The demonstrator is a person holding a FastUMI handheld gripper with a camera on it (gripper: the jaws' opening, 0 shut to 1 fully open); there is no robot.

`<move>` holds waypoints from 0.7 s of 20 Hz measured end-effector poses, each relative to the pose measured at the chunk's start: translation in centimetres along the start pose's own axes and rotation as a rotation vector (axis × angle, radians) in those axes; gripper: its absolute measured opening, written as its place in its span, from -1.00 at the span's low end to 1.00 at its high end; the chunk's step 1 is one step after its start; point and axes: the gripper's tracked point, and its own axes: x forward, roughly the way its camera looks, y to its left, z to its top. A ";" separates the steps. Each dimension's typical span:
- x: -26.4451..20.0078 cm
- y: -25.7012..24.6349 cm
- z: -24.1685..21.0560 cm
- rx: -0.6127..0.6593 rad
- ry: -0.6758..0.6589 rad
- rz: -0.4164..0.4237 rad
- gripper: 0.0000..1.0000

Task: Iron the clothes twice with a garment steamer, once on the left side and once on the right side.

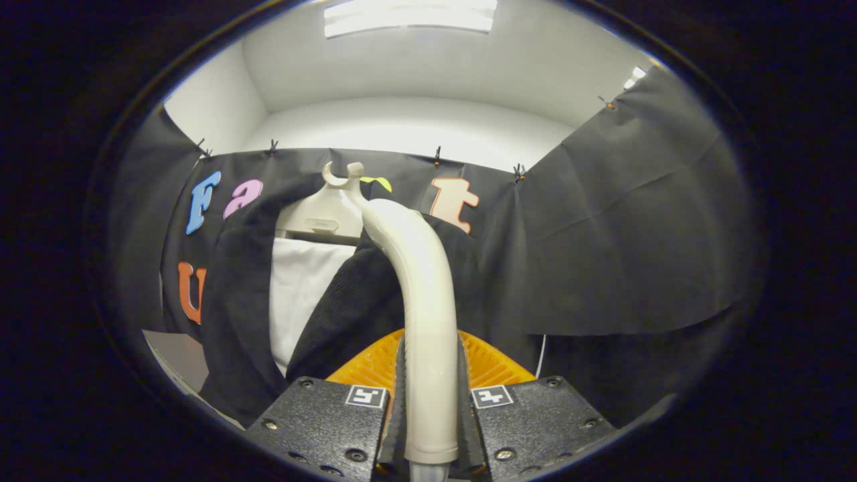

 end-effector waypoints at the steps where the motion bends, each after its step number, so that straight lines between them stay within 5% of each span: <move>1: -0.4 0.1 -0.3 -0.007 0.009 -0.005 -0.34; 14: -5.0 -0.8 -7.5 -0.073 0.193 -0.100 -0.33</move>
